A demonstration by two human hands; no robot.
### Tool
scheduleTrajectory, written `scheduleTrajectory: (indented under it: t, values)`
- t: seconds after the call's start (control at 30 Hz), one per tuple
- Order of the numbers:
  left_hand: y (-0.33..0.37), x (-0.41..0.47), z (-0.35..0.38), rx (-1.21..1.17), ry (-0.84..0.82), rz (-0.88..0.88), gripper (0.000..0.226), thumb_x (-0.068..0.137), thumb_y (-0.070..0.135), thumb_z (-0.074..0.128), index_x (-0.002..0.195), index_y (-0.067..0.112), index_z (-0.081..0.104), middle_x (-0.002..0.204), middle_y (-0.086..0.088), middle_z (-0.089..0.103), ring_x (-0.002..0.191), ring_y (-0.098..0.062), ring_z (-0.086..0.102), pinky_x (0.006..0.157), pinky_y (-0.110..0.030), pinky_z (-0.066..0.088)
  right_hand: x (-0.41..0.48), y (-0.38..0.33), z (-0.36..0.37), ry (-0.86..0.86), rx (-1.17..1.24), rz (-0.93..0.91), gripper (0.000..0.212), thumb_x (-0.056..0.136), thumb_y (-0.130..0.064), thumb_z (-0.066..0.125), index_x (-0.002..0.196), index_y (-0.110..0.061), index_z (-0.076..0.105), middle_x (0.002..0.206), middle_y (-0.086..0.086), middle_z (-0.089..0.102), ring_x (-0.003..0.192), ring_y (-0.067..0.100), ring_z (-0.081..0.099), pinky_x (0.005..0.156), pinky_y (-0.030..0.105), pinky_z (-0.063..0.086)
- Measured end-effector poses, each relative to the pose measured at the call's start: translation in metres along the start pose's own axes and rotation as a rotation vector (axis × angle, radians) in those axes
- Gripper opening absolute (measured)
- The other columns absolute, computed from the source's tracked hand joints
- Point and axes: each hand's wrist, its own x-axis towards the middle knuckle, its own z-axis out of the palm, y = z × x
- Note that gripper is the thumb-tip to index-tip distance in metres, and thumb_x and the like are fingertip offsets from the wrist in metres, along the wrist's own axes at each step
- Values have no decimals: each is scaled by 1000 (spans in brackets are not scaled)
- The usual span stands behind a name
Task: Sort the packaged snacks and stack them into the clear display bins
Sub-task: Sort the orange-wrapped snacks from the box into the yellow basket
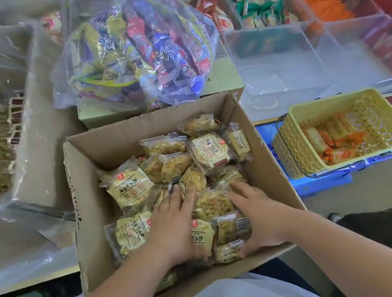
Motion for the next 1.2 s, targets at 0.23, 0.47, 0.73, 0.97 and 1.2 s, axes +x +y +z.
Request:
scheduleTrajectory:
  t: [0.23,0.47,0.73,0.97,1.2]
  values:
    - [-15,-6,-15,8,79,-15,133,54,73,85,160,28,19,164,2,31,146,-24,34,119,-44,33,7,-9,-3,244,-51,4,112,65,-75,58,158,-24,23,157,-6,25,139,20,33,108,36,45]
    - [-22,-15,-23,-81,-46,-96,121,61,61,88,159,39,19,156,-1,37,134,-26,51,104,-41,49,14,-20,1,65,-311,22,113,54,-84,67,144,-24,38,138,-3,41,130,25,37,98,48,49]
    - [13,-10,-25,72,-8,-105,125,55,83,76,153,19,32,152,-7,40,134,-33,47,107,-48,45,23,-15,-13,101,-80,44,62,56,-67,86,92,-30,52,91,-9,55,92,16,52,77,39,55]
    - [-1,-15,-26,-230,84,-153,81,60,57,90,131,35,57,120,5,56,109,-19,60,83,-31,51,11,-10,-61,413,437,33,65,55,-60,89,83,-19,47,79,-13,57,68,5,52,55,25,43]
    - [-28,-34,-67,-176,372,-242,72,57,56,93,116,30,61,108,10,49,98,-18,57,77,-36,50,17,-35,-107,548,988,-58,66,50,-65,90,96,-24,68,86,-3,76,79,11,71,68,33,57]
